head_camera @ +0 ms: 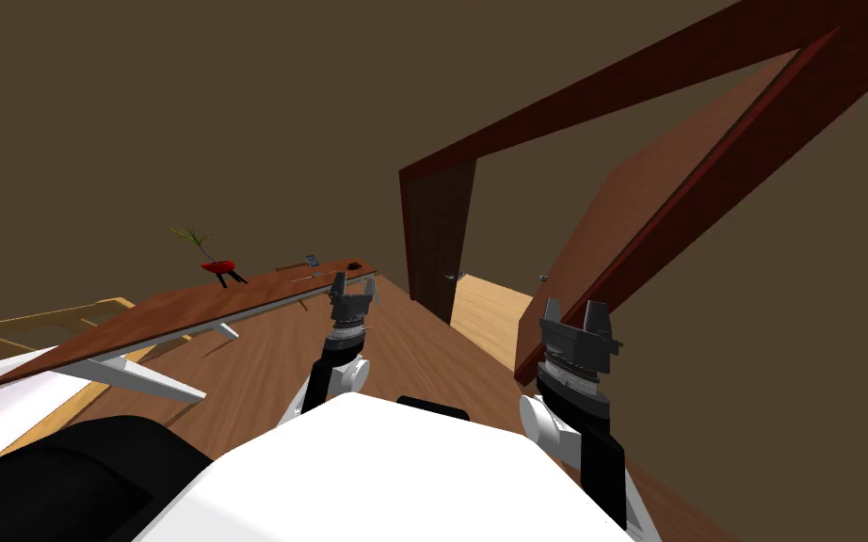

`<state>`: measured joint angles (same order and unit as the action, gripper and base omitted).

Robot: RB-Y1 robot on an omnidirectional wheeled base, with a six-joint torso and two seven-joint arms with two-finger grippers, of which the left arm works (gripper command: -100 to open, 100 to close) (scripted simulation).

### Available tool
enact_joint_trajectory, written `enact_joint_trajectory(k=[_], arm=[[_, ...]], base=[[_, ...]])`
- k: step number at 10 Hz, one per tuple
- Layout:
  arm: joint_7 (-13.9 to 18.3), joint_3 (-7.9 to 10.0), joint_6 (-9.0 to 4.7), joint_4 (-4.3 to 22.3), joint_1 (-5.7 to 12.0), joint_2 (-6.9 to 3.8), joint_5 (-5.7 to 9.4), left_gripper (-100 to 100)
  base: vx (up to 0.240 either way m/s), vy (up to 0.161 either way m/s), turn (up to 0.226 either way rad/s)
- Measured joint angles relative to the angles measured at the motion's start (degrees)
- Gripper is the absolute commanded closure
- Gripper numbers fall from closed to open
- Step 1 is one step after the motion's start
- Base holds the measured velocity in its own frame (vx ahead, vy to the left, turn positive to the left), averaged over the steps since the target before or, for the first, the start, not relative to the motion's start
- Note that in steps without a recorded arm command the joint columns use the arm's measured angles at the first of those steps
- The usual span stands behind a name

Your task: Push the door open

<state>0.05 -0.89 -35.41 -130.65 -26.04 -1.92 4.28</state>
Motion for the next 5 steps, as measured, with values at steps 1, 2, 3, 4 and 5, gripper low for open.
enact_joint_trajectory(k=[1, 2, 3, 4, 5], arm=[[0.02, -0.25, -0.27, 0.8, 0.02, -0.16, -0.13, -100], [0.08, -0.36, -0.17, 1.7, 0.65, -0.29, -0.23, -100], [0.07, -0.74, -0.15, 2.85, 1.12, -0.35, -0.48, -100], [0.24, -0.63, -0.37, 4.24, 1.75, -0.64, -0.46, -100], [0.45, -0.78, -0.36, 5.29, 2.08, -0.92, -0.54, -100]], base=[[0.084, 0.009, -0.031], [0.074, 0.006, -0.022], [0.079, 0.013, -0.014], [0.107, 0.006, -0.034], [0.13, 0.001, -0.023]])
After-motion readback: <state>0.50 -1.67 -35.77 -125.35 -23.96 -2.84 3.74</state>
